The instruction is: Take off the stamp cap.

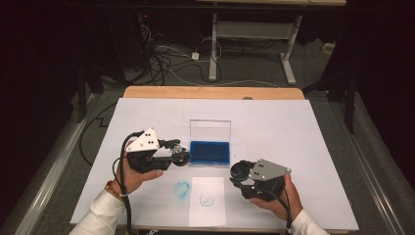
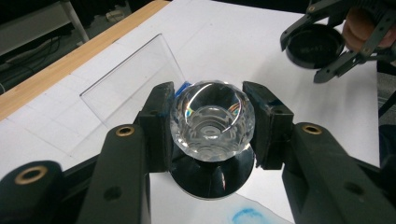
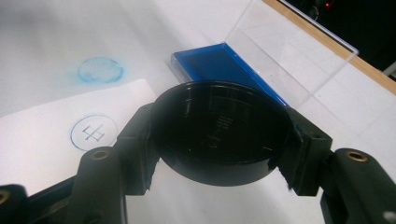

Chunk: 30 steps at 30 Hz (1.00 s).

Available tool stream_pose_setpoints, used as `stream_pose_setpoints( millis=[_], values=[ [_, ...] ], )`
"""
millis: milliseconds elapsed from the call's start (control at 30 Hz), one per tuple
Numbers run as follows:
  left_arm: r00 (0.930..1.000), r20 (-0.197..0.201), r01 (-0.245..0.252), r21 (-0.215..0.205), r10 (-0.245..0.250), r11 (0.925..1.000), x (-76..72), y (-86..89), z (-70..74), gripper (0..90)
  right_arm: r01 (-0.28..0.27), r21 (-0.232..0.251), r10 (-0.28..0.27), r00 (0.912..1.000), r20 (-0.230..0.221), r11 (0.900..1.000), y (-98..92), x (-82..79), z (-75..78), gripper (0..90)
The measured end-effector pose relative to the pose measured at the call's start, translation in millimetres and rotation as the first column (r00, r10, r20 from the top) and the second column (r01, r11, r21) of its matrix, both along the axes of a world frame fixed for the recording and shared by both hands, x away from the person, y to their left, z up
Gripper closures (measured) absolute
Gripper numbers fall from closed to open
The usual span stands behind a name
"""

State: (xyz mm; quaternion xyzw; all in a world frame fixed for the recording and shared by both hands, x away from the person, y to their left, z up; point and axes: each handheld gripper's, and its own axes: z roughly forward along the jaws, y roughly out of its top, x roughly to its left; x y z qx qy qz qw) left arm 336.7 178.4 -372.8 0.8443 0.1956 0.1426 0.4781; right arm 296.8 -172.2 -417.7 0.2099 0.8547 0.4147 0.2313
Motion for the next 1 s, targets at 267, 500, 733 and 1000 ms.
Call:
stream_pose_setpoints(
  millis=[267, 500, 733, 1000],
  values=[
    [1.0000, 0.004, -0.008, 0.001, 0.008, 1.0000, 0.7, 2.0, 0.6, 54.6, 0.049, 0.009, -0.049, 0.9987, 0.014, 0.999, -22.1, -6.1, 0.5, 38.6],
    [1.0000, 0.001, -0.009, -0.014, 0.009, 0.9999, -3.3, 5.3, 5.3, 54.6, 0.082, 0.012, -0.083, 0.9965, 0.009, 0.997, -38.4, -9.1, -1.0, 38.7],
    [0.9999, 0.010, -0.005, -0.013, 0.005, 0.9999, -7.2, 3.7, 9.6, 54.6, 0.092, 0.017, -0.092, 0.9957, 0.008, 0.996, -44.3, -8.1, -0.9, 38.7],
    [0.9999, 0.010, -0.008, 0.000, 0.008, 1.0000, -7.3, 2.4, 8.1, 54.7, 0.088, 0.018, -0.088, 0.9960, 0.010, 0.996, -43.7, -5.9, -0.8, 38.7]
  ],
)
